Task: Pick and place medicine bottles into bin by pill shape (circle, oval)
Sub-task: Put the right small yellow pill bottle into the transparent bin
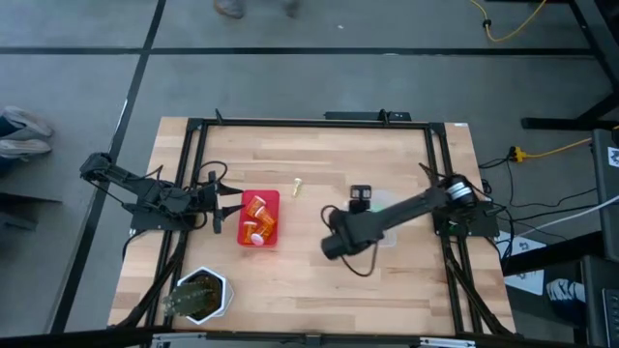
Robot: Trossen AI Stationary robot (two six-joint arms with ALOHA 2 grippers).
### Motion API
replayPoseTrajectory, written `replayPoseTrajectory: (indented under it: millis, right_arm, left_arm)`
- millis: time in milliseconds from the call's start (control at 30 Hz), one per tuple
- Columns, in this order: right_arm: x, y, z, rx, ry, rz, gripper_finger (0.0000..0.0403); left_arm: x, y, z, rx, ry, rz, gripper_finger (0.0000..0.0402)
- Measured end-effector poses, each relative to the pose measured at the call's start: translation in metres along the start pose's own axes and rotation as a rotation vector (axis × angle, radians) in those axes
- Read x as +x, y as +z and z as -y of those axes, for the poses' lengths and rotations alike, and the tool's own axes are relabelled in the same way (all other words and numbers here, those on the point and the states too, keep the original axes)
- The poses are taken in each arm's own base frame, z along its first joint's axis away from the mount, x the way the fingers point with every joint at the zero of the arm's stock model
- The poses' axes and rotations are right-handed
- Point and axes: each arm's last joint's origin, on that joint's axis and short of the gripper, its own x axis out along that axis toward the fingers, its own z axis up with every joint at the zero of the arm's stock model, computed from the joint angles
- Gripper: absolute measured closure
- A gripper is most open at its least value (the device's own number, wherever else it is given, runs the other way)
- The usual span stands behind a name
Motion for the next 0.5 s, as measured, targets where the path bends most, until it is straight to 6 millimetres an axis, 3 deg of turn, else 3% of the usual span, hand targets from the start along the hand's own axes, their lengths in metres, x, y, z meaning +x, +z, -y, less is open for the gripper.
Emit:
replayPoseTrajectory:
  millis: [167,333,500]
  right_arm:
    - [-0.001,-0.037,0.0,0.097,-0.039,0.01,0.0315]
    - [0.015,-0.073,-0.003,0.226,-0.039,-0.042,0.0315]
    - [0.024,-0.09,-0.008,0.342,0.002,-0.1,0.0314]
  left_arm:
    - [0.0,0.0,0.0,0.0,0.0,0.0,0.019]
    - [0.0,0.0,0.0,0.0,0.0,0.0,0.019]
    - [0.0,0.0,0.0,0.0,0.0,0.0,0.019]
